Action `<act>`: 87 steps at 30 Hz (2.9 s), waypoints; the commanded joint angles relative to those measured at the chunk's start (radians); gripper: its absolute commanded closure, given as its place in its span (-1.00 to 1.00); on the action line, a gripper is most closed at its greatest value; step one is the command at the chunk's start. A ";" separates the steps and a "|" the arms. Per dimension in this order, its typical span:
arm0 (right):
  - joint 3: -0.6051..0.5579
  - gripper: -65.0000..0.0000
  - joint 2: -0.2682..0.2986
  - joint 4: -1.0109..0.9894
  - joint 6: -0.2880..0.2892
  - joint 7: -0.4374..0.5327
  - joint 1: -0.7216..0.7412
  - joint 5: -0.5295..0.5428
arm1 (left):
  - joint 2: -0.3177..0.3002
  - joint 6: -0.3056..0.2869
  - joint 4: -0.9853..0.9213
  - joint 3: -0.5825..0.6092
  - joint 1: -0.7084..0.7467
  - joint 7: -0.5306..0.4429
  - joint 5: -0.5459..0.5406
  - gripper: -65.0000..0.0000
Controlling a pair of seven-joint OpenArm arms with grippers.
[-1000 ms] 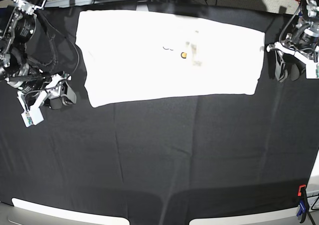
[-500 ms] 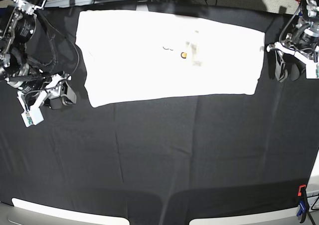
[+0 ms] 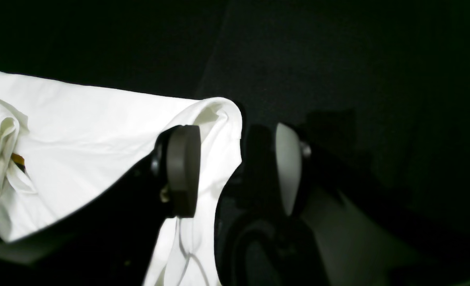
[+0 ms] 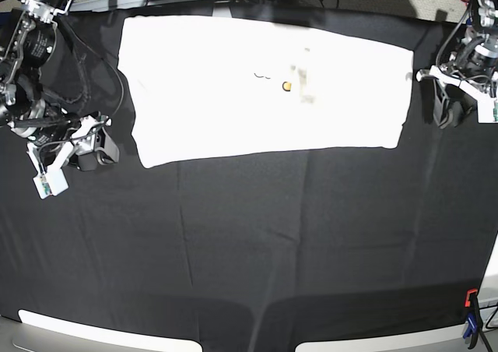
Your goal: Layout the t-shirt on the table in an organized manner, then fold the t-shirt properly
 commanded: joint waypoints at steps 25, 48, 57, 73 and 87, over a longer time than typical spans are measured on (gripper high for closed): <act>0.005 0.27 0.016 0.016 0.006 0.013 0.014 0.021 | -0.009 -0.008 0.016 -0.006 0.000 -0.024 -0.012 0.22; 0.005 0.27 0.016 0.016 0.006 0.013 0.014 0.021 | -0.009 -0.008 0.016 -0.006 0.000 -0.024 -0.012 0.22; 0.005 0.27 0.018 0.016 0.006 0.013 -0.002 -0.096 | -0.008 -0.008 0.016 -0.006 0.001 -0.024 -0.010 0.22; 0.006 0.27 0.017 0.015 0.029 0.108 -0.240 0.028 | -0.009 -0.008 0.016 -0.006 0.001 -0.024 -0.001 0.22; 0.006 0.27 0.016 -0.084 0.029 0.131 -0.241 0.028 | -0.008 -0.008 0.016 -0.006 0.001 -0.024 -0.002 0.22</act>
